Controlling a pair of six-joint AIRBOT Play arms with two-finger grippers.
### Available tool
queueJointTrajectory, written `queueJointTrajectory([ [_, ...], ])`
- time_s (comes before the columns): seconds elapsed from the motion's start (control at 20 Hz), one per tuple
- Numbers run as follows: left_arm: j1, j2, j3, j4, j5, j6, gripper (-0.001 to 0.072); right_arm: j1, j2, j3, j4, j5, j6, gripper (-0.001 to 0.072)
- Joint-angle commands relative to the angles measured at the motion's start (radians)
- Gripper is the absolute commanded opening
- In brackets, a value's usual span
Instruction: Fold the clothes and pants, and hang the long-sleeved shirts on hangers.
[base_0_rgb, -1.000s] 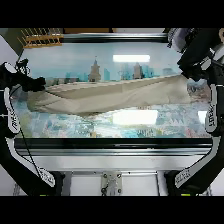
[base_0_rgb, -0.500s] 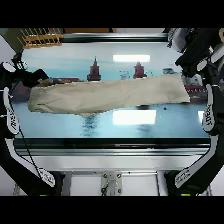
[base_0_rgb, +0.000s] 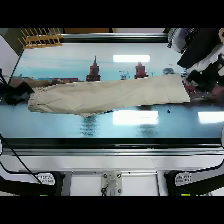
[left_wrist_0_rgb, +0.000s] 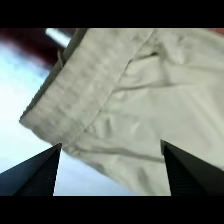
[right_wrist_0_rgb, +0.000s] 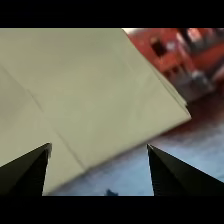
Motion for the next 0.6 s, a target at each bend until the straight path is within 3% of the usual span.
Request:
queueJointTrajectory([
  [0.0, 0.029, 0.081, -0.314, -0.125, 0.141, -0.031, 0.0672, -0.072, 0.051, -0.241, 0.123, 0.035, 0.026, 0.0651],
  [0.2, 0.011, 0.053, -0.418, -0.291, 0.270, -0.027, 0.0672, -0.050, 0.032, -0.367, 0.290, -0.150, 0.022, 0.0651],
  [0.55, -0.072, -0.069, -0.280, -0.290, 0.267, -0.027, 0.0672, 0.079, -0.032, -0.369, 0.309, -0.325, 0.022, 0.0650],
])
